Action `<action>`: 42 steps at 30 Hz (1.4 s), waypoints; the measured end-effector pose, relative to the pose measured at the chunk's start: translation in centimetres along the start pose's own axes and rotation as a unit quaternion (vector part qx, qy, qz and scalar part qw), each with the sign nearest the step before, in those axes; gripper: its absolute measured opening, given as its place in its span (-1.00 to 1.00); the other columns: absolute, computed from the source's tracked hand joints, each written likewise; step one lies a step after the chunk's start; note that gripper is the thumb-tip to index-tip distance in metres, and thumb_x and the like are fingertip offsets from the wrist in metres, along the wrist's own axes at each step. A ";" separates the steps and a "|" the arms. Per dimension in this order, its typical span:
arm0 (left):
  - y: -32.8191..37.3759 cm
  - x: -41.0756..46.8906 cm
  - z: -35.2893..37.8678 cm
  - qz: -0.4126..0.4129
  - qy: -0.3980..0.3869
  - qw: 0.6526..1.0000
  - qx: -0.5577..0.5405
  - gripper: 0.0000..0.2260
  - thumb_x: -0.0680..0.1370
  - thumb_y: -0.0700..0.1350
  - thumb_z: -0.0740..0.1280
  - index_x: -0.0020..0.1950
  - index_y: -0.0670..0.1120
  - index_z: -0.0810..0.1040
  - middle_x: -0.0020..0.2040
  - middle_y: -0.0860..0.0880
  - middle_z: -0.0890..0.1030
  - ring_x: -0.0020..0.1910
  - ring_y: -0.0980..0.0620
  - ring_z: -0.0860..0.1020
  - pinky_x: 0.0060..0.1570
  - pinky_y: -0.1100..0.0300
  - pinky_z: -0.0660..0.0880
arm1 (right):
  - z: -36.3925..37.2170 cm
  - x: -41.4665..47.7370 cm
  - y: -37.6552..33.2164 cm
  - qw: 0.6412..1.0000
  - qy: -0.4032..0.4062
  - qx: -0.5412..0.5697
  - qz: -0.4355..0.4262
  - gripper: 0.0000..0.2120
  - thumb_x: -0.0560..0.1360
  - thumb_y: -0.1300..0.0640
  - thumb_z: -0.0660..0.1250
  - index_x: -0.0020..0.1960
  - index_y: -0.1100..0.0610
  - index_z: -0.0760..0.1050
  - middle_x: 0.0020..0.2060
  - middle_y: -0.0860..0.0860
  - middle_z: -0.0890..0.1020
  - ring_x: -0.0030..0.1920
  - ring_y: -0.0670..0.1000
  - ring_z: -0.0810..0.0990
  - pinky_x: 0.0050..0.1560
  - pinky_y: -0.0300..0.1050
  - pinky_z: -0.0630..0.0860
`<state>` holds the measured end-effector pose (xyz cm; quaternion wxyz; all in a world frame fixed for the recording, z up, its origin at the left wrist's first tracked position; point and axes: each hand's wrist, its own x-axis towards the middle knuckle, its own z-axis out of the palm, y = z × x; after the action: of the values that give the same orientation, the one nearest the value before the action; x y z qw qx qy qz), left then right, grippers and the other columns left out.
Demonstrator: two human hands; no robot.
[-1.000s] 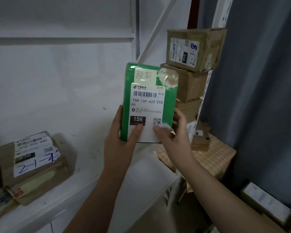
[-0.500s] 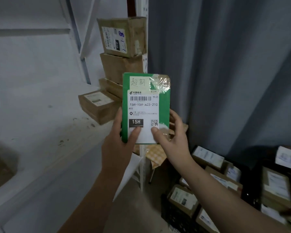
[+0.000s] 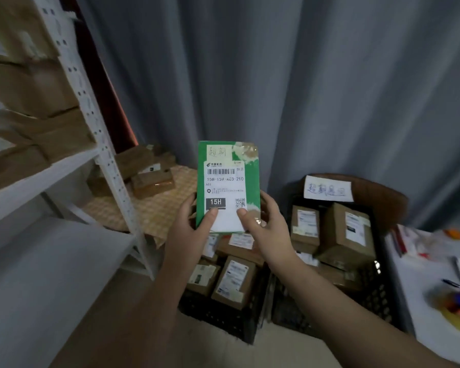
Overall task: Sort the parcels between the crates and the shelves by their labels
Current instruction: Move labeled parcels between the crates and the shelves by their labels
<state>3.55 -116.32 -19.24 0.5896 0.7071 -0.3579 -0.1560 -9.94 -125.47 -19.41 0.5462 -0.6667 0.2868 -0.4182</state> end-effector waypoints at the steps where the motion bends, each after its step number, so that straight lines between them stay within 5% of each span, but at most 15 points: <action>1: -0.1 -0.7 1.9 -0.006 -0.013 1.000 -0.004 -0.55 0.51 0.11 0.36 0.38 0.18 0.37 0.16 0.20 0.58 0.08 0.19 0.57 0.08 0.02 0.55 | -1.9 -0.5 0.5 1.000 0.010 -0.005 0.011 -0.48 0.51 0.06 0.40 0.41 0.00 0.32 0.12 -0.17 0.60 0.07 -0.21 0.59 -0.03 -0.24 0.58; 7: -1.0 -4.3 11.5 -0.057 -0.101 0.993 -0.009 -0.60 0.54 0.13 0.30 0.37 0.14 0.36 0.18 0.09 0.56 0.11 0.06 0.56 0.09 -0.10 0.53 | -11.5 -3.6 3.8 0.994 0.050 -0.013 0.097 -0.51 0.52 0.04 0.38 0.40 0.00 0.32 0.18 -0.10 0.58 0.13 -0.14 0.58 0.12 -0.07 0.57; 13: -4.2 -5.4 17.9 -0.123 -0.199 0.972 0.000 -0.76 0.57 0.12 0.26 0.23 0.21 0.40 0.08 0.16 0.57 0.08 0.06 0.57 0.09 -0.13 0.53 | -17.3 -5.6 8.2 0.969 0.070 0.073 0.225 -0.52 0.42 -0.01 0.48 0.24 -0.10 0.33 0.09 -0.07 0.58 -0.04 -0.15 0.66 -0.13 -0.25 0.59; 22: -7.2 -0.1 26.7 -0.159 -0.311 0.937 0.016 -0.41 0.52 0.19 0.29 0.49 0.15 0.14 0.30 0.09 0.46 0.23 0.09 0.45 0.24 0.01 0.41 | -25.3 1.4 11.7 0.963 0.022 0.045 0.266 -0.33 0.33 0.02 0.55 0.31 -0.14 0.28 0.21 -0.04 0.47 0.11 0.04 0.59 -0.09 -0.18 0.60; 28: -11.6 1.9 28.8 -0.183 -0.281 0.941 0.050 -0.13 0.44 0.01 0.47 0.55 0.08 -0.06 0.52 0.04 0.12 0.46 0.00 0.19 0.41 -0.06 0.24 | -28.7 1.9 16.3 0.939 -0.025 -0.004 0.342 -0.56 0.40 0.13 0.49 0.22 -0.12 0.47 0.13 -0.01 0.59 0.00 -0.03 0.65 -0.18 -0.25 0.59; 31: -13.9 1.2 29.9 -0.230 -0.341 0.909 0.071 -0.21 0.43 0.02 0.48 0.53 0.08 0.10 0.36 0.12 0.37 0.35 0.04 0.35 0.23 0.22 0.37 | -29.6 0.8 19.6 0.922 -0.038 -0.015 0.384 -0.57 0.42 0.17 0.47 0.25 -0.04 0.49 0.09 -0.03 0.63 0.00 -0.05 0.65 -0.12 -0.17 0.61; 34: -15.9 0.0 31.5 -0.255 -0.351 0.899 0.065 -0.60 0.43 -0.10 0.49 0.17 0.16 0.44 -0.01 0.20 0.63 0.05 0.13 0.58 -0.20 0.46 0.46 | -30.3 0.1 22.3 0.912 -0.004 -0.012 0.411 -0.67 0.43 0.14 0.47 0.17 0.02 0.53 0.05 0.02 0.65 0.02 0.02 0.64 -0.07 -0.10 0.58; 38: -17.7 -1.4 34.5 -0.274 -0.309 0.898 0.152 -0.39 0.47 0.03 0.44 0.43 -0.12 0.32 0.20 -0.02 0.49 0.01 0.13 0.49 -0.13 0.39 0.40 | -31.8 0.0 26.1 0.893 0.054 0.001 0.446 -0.72 0.48 0.00 0.42 0.16 0.03 0.51 0.04 0.03 0.62 -0.03 -0.05 0.62 -0.29 -0.28 0.54; 42: -19.3 -1.7 37.3 -0.290 -0.259 0.901 0.193 -0.41 0.50 0.07 0.39 0.44 -0.13 0.32 0.31 -0.15 0.40 0.18 -0.09 0.49 0.13 0.04 0.50 | -33.3 0.8 30.0 0.879 0.065 -0.026 0.471 -0.66 0.51 -0.04 0.37 0.22 0.08 0.45 0.04 0.03 0.60 -0.04 -0.03 0.60 -0.26 -0.22 0.51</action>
<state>-15.40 -141.14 -47.39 0.2568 0.8143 -0.3002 -0.4254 -36.29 -149.52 -46.54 0.6417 -0.4381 0.6123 -0.1464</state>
